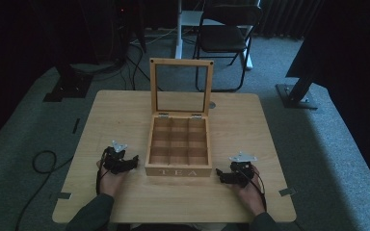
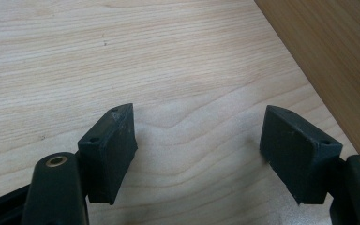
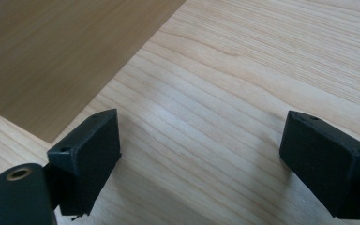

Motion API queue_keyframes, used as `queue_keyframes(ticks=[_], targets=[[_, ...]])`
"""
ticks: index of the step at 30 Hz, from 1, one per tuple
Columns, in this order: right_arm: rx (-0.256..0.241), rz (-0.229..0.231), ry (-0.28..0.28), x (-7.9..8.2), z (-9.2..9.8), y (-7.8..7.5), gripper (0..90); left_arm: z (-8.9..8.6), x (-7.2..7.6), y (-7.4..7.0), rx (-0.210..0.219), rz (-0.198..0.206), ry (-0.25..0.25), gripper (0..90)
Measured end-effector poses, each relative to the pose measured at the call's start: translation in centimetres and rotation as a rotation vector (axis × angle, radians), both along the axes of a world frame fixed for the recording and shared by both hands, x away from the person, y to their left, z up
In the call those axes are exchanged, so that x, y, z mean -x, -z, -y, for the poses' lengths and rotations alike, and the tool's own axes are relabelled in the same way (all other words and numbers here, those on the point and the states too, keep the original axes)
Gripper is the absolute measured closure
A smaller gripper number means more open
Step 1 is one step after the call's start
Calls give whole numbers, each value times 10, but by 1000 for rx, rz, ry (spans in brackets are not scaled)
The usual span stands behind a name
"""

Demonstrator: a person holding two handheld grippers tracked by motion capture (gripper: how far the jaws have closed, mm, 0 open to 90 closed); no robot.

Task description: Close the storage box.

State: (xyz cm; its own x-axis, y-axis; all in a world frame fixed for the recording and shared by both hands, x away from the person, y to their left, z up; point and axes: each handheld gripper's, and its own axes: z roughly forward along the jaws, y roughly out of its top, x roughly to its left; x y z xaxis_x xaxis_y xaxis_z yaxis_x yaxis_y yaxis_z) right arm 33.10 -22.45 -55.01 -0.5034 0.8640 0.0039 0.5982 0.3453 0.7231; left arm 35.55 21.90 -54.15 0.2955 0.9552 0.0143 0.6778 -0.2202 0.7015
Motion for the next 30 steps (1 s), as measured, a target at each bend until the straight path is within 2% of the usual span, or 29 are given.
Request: queue_keyframes(ticks=[3,5,10,17,23,25,26,30], targets=[[1,0,4,0,-4,0,122,0,1,0,1,2,2,273],[-1,-2,-18,1,-10,0,123,0,0,0,-2,-1,1,272],[2,0,-38,1,-11,0,123,-1,0,-1,-1,-6,6,273],[0,0,-40,-1,-8,0,123,-1,-3,-3,2,-37,6,275],[1,0,-58,-2,-5,0,123,-1,-7,-7,-20,-69,18,304],[1,1,-80,-4,-3,0,123,-1,-9,-8,-10,-82,24,317],[1,1,-80,-4,-3,0,123,-2,-10,-10,16,-86,34,317],[0,0,-92,-6,-2,0,123,-1,-12,-18,34,-70,52,335]])
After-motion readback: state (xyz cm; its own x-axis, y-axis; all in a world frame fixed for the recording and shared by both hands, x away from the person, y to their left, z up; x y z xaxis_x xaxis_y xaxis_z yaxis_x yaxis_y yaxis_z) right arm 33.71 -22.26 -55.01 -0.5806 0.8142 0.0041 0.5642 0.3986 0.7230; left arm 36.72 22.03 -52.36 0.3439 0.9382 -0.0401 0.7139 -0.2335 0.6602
